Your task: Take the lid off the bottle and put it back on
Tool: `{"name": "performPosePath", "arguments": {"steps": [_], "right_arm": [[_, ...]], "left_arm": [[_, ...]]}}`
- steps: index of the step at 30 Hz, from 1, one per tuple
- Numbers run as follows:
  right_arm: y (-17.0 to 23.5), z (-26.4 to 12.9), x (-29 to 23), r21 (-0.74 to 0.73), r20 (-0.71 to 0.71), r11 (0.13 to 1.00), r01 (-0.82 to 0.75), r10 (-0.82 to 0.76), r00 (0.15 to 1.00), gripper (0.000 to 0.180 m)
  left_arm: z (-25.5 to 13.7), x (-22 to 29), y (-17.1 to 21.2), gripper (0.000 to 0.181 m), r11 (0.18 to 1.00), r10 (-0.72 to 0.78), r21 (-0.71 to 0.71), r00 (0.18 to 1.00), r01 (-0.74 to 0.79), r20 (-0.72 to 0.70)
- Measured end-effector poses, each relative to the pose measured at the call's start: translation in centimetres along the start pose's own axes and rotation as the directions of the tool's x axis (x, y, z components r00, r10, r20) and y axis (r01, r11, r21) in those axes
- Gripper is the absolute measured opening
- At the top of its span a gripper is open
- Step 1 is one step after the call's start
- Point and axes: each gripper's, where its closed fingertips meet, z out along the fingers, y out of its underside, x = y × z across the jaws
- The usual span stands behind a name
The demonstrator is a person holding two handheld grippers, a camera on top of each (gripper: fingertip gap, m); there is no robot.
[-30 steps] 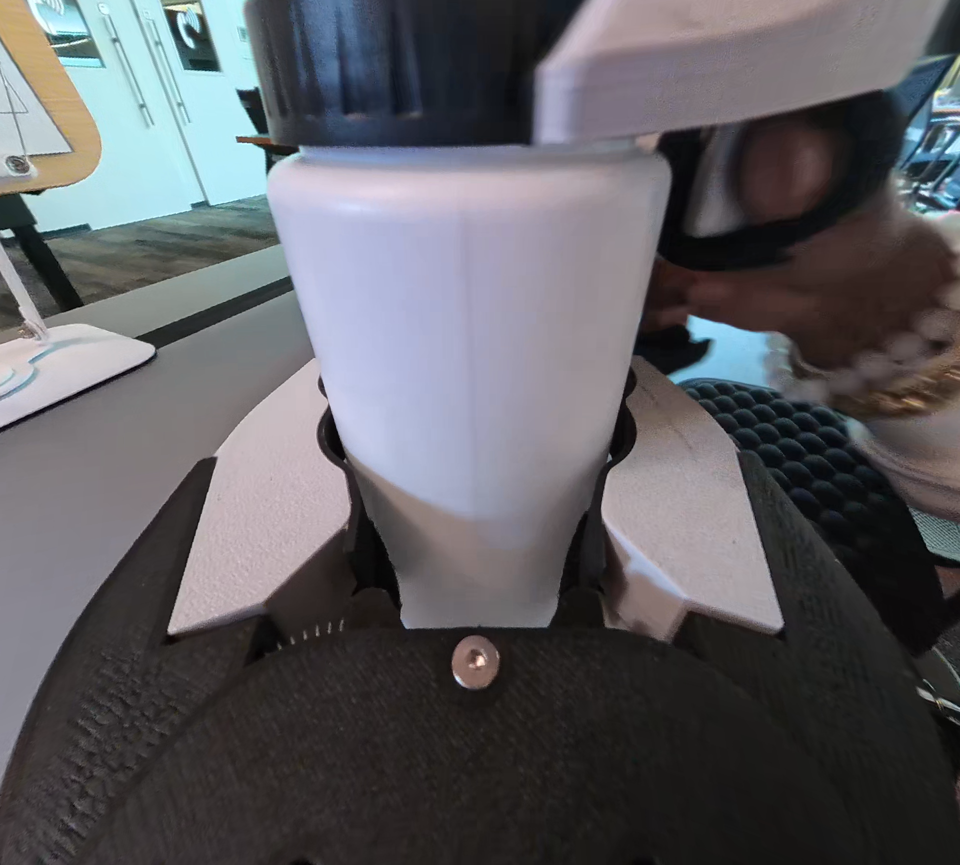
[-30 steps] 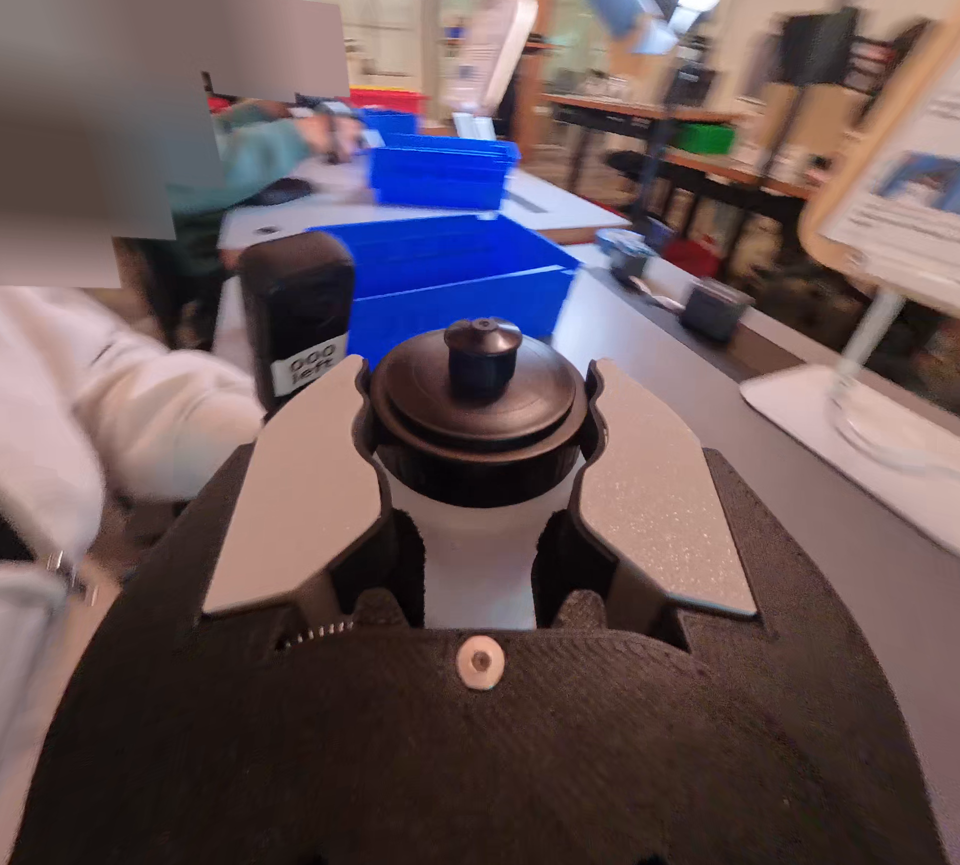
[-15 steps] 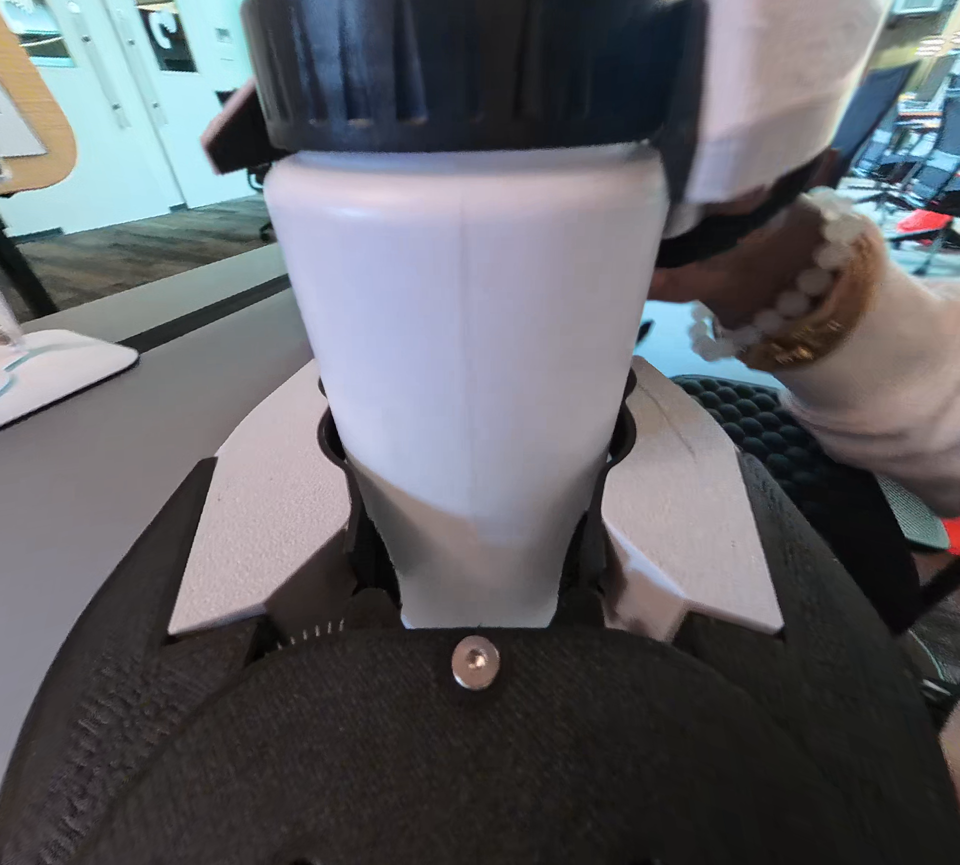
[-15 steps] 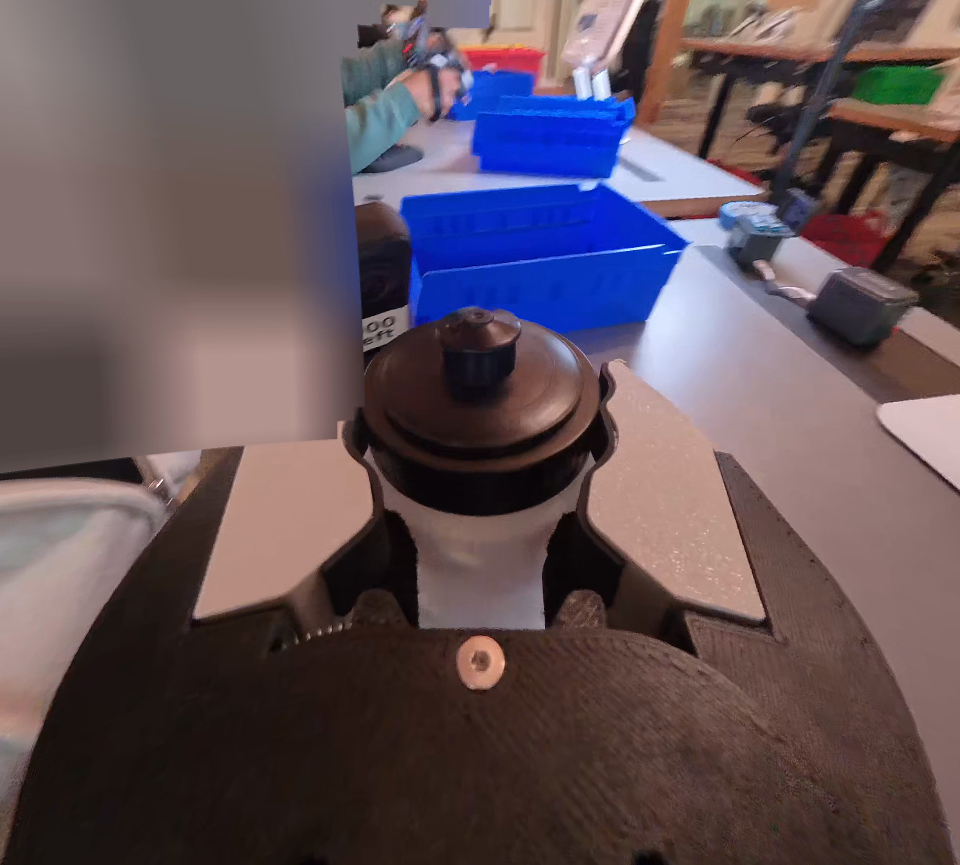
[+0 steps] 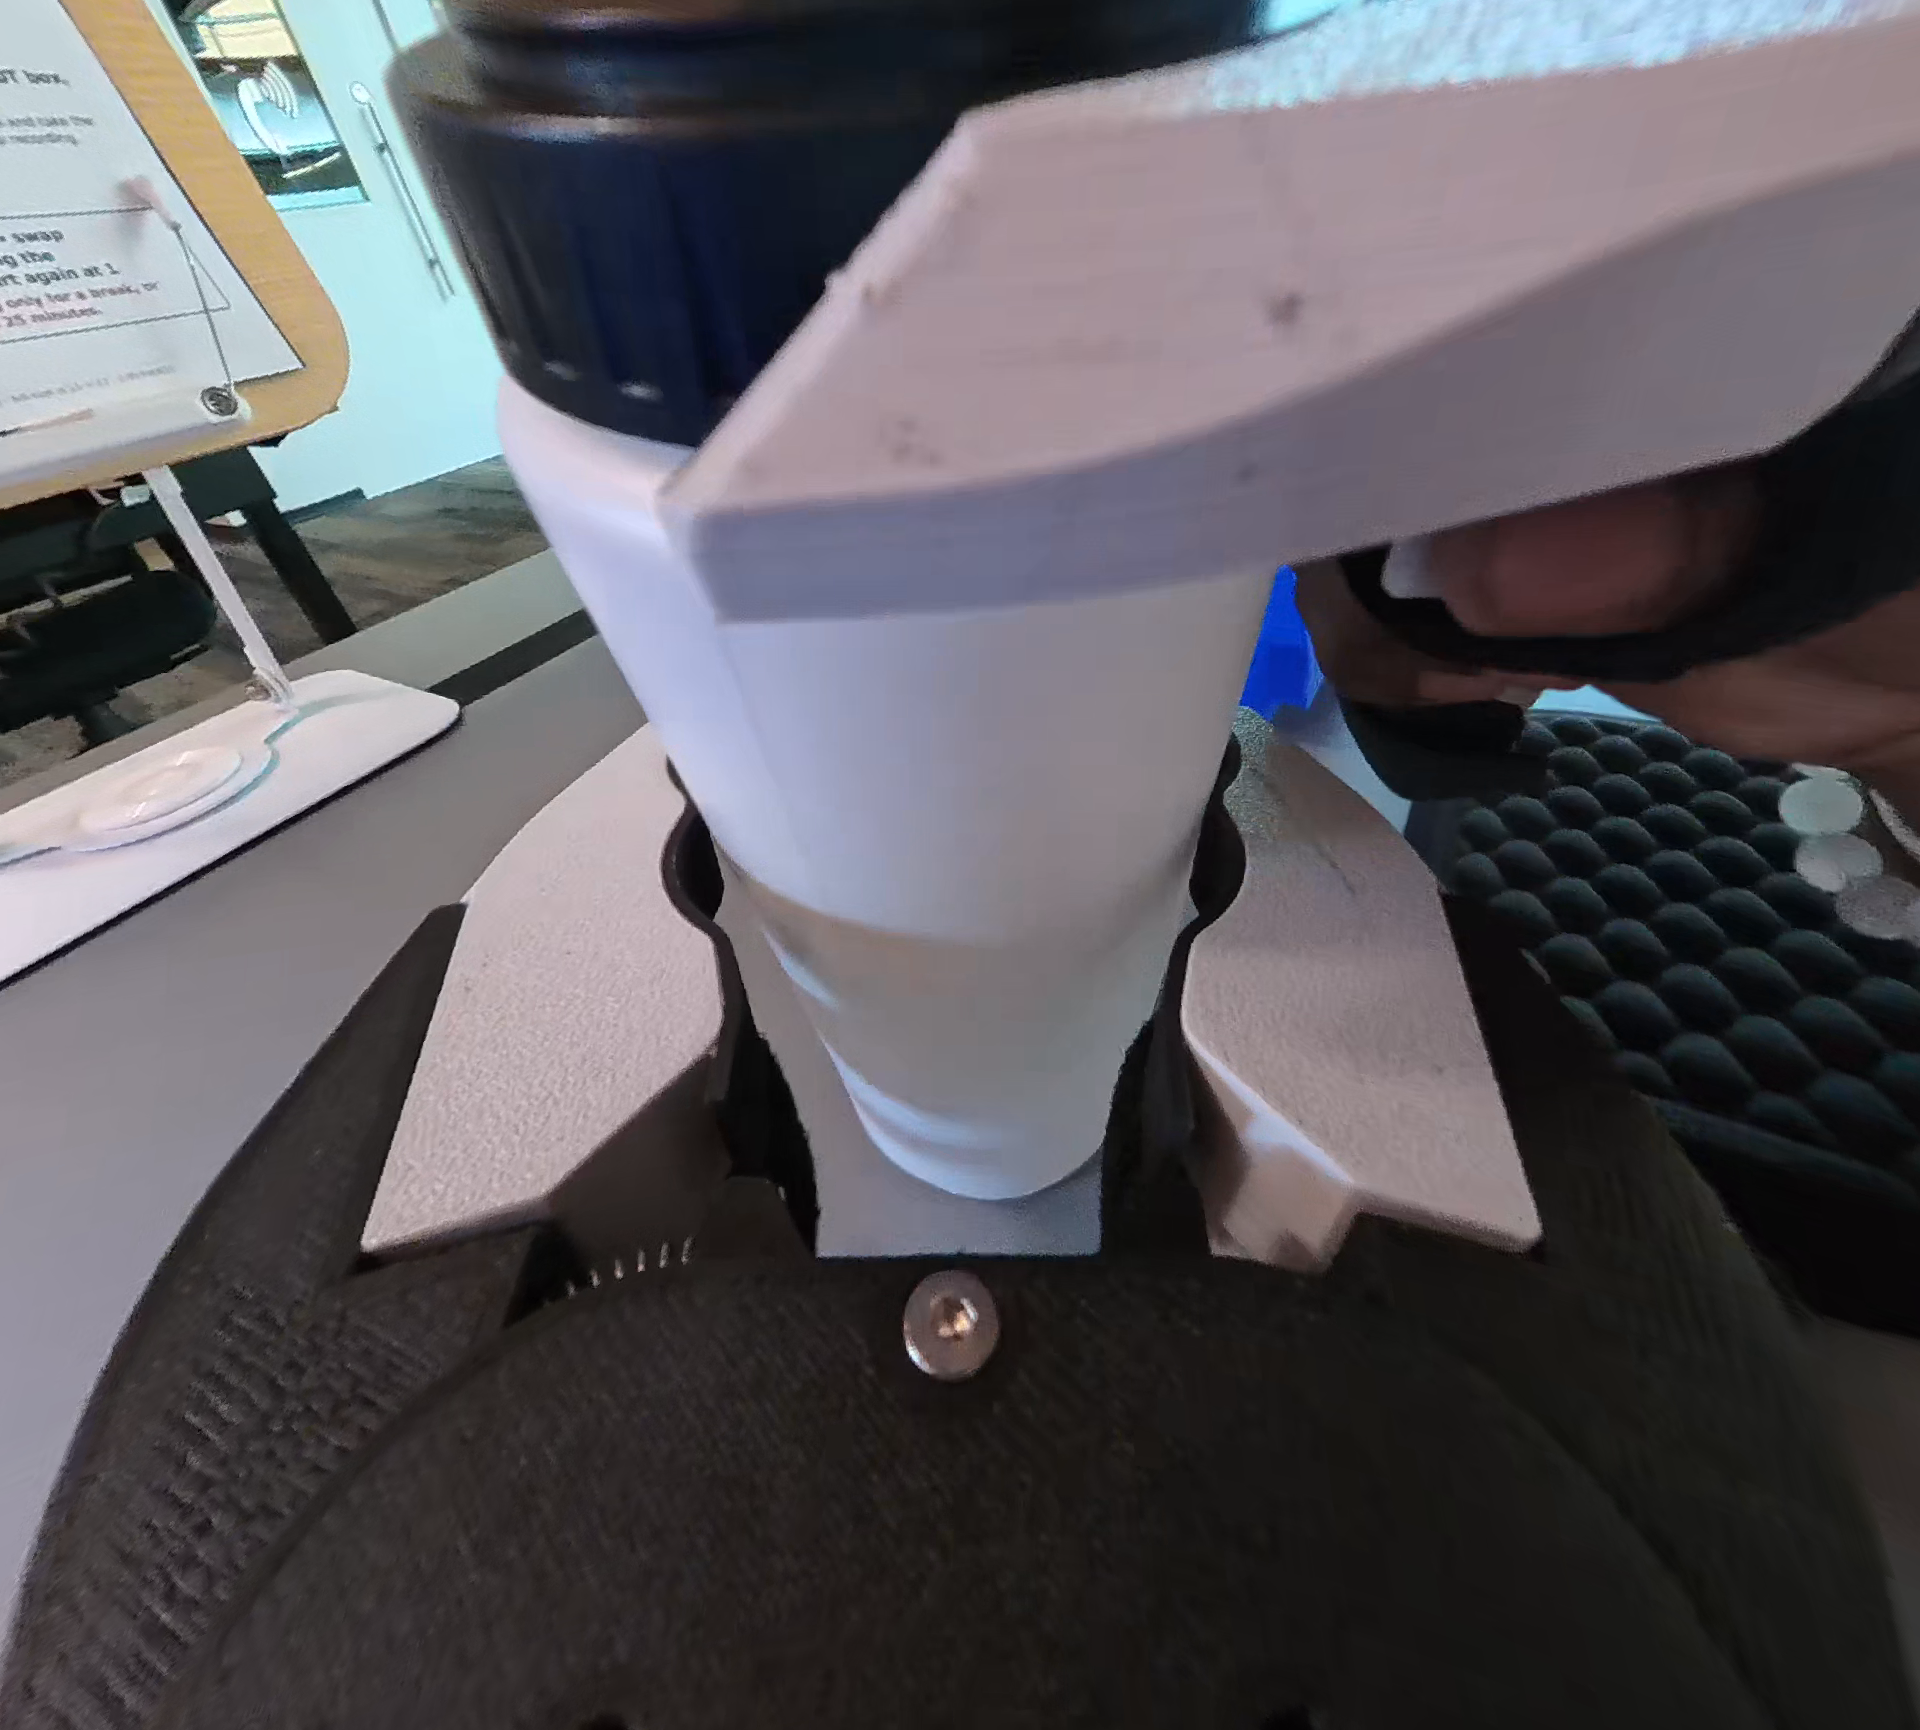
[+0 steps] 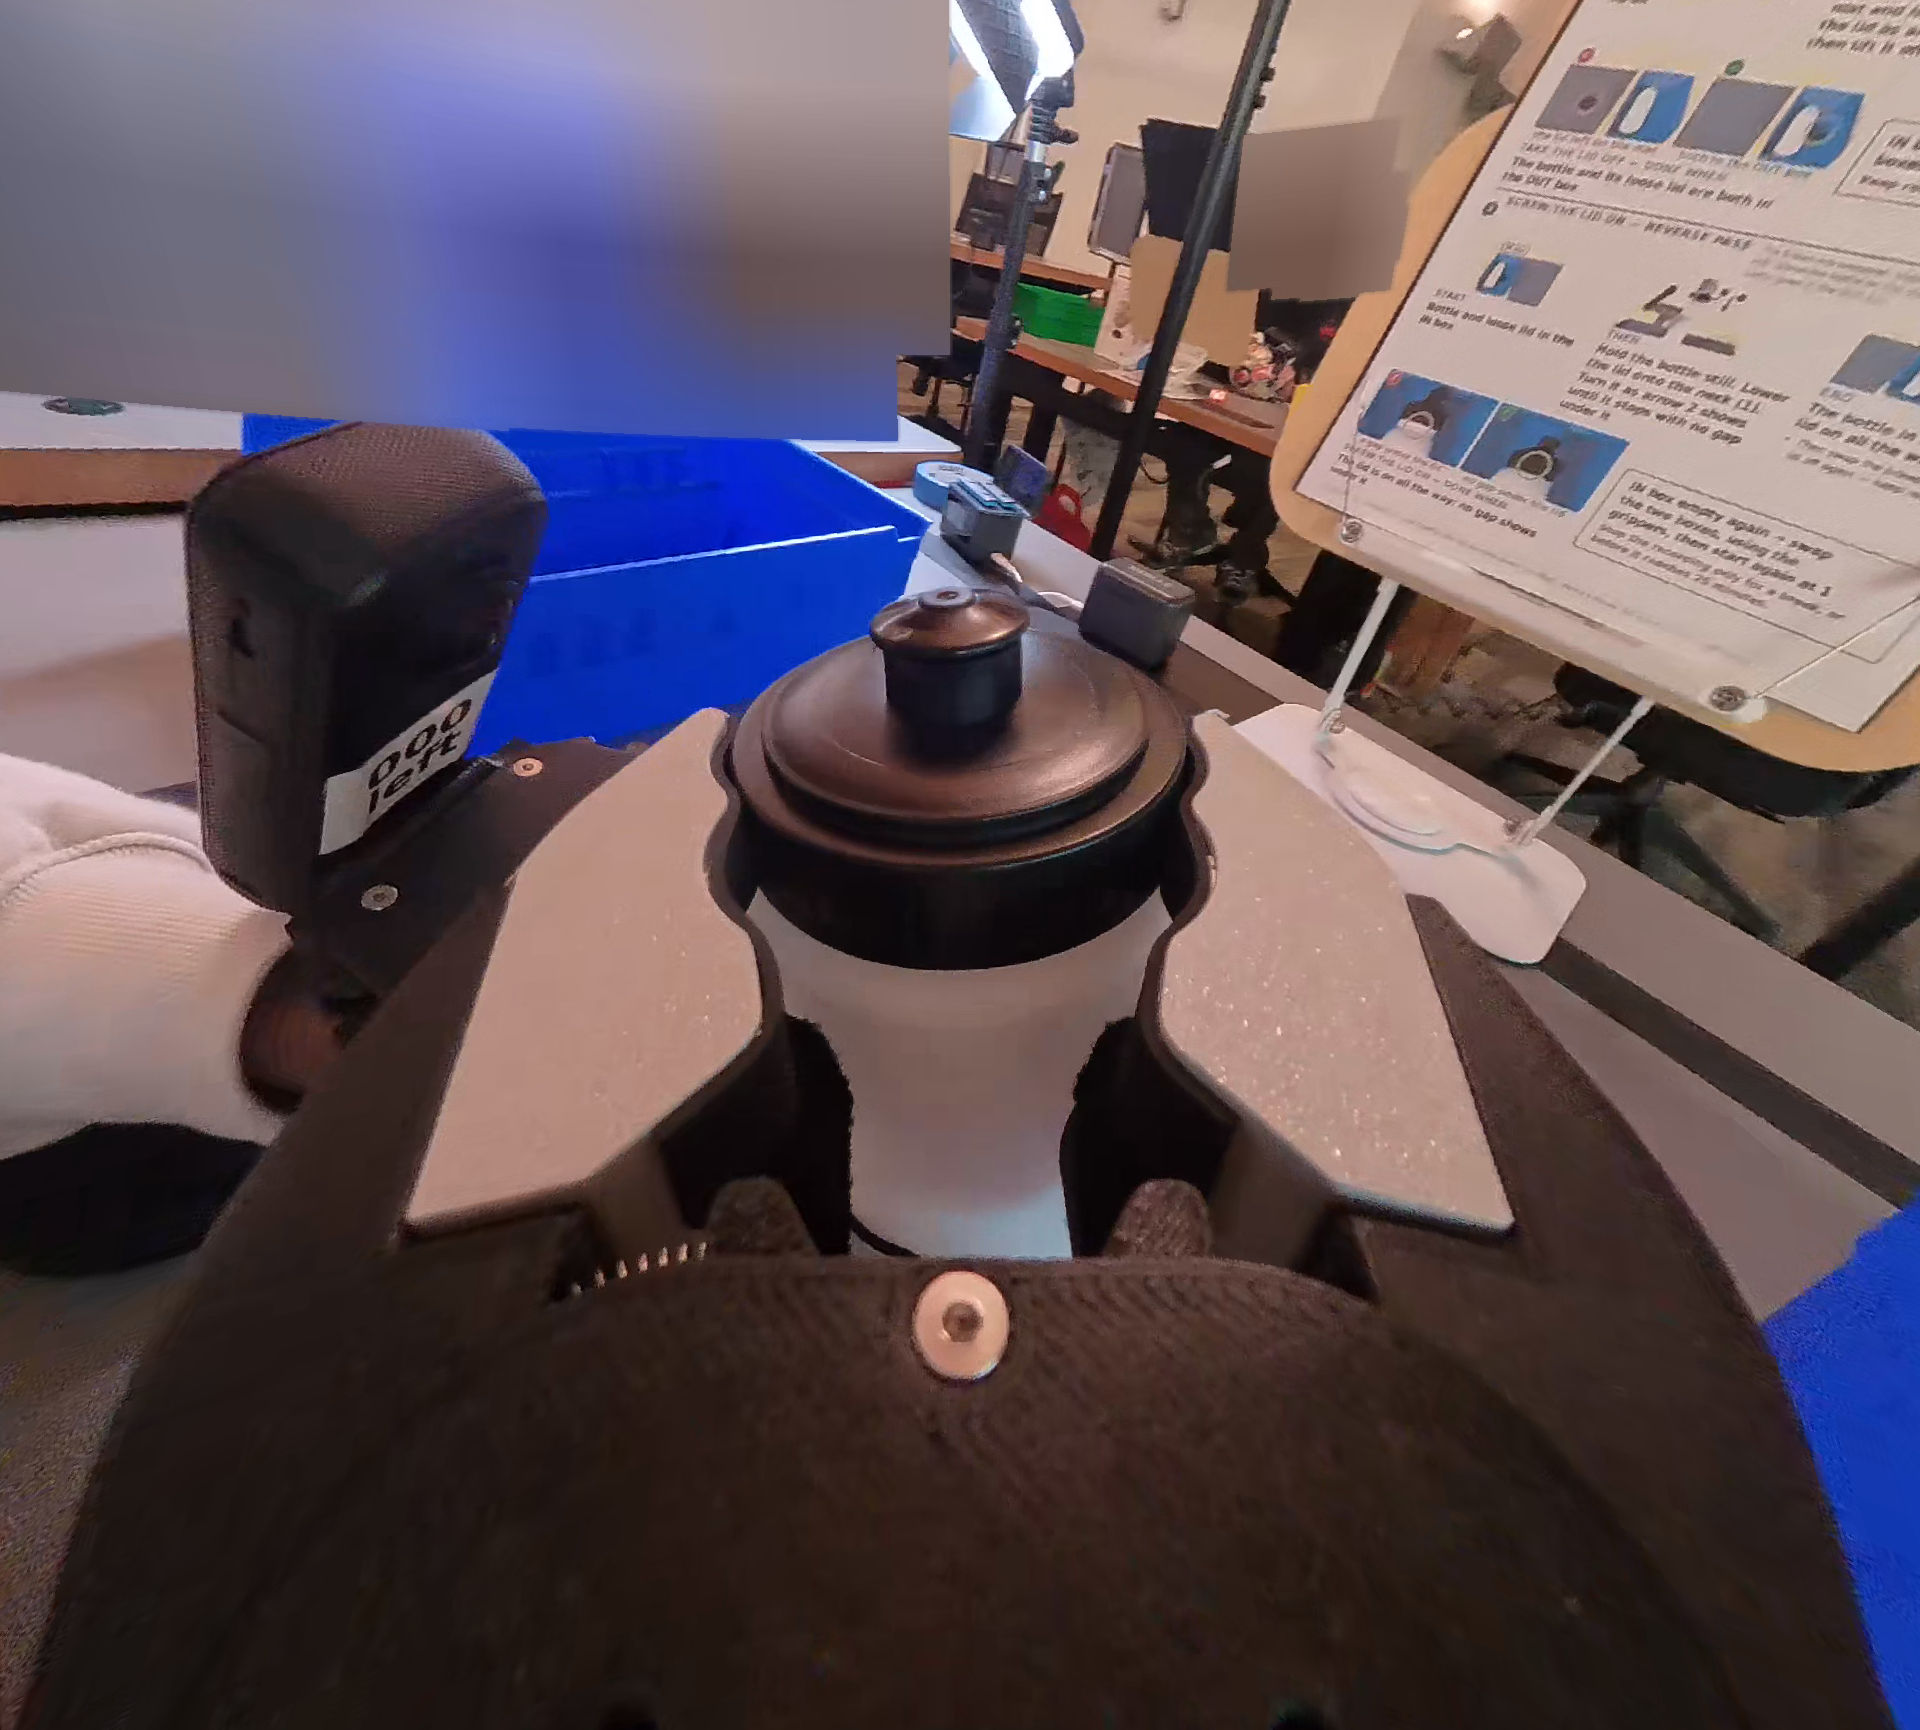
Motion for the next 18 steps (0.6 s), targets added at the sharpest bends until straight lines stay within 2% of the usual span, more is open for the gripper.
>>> {"name": "performPosePath", "arguments": {"steps": [2,7,11,13,14,18], "right_arm": [[0.0,-0.1,0.3,0.009,-0.007,1.0,-0.026,0.026,1.0,0.079],[0.3,-0.6,1.7,0.026,0.095,0.962,-0.273,0.27,0.958,0.078],[0.2,-0.8,0.9,0.014,0.203,0.97,-0.243,0.235,0.951,0.081],[-0.1,-1.3,0.3,0.041,0.282,0.964,-0.265,0.243,0.928,0.105],[-0.3,-1.7,0.3,0.069,0.299,0.955,-0.287,0.255,0.92,0.109],[-0.3,-2.9,1.1,0.18,0.304,0.937,-0.301,0.238,0.923,0.11]], "left_arm": [[0.1,0.1,-0.1,0.091,1.0,0.003,0.003,1.0,-0.003,-0.011],[0.2,0.6,0.0,0.092,0.999,0.04,0.039,0.998,-0.038,-0.048],[0.3,0.8,0.2,0.096,0.998,0.063,0.032,0.996,-0.061,-0.055],[0.3,0.9,0.5,0.094,0.998,0.053,0.018,0.996,-0.052,-0.075],[0.3,0.9,0.6,0.094,0.999,0.048,0.018,0.995,-0.047,-0.087],[0.0,2.4,0.7,0.107,1.0,-0.016,-0.015,0.975,0.013,-0.221]]}}
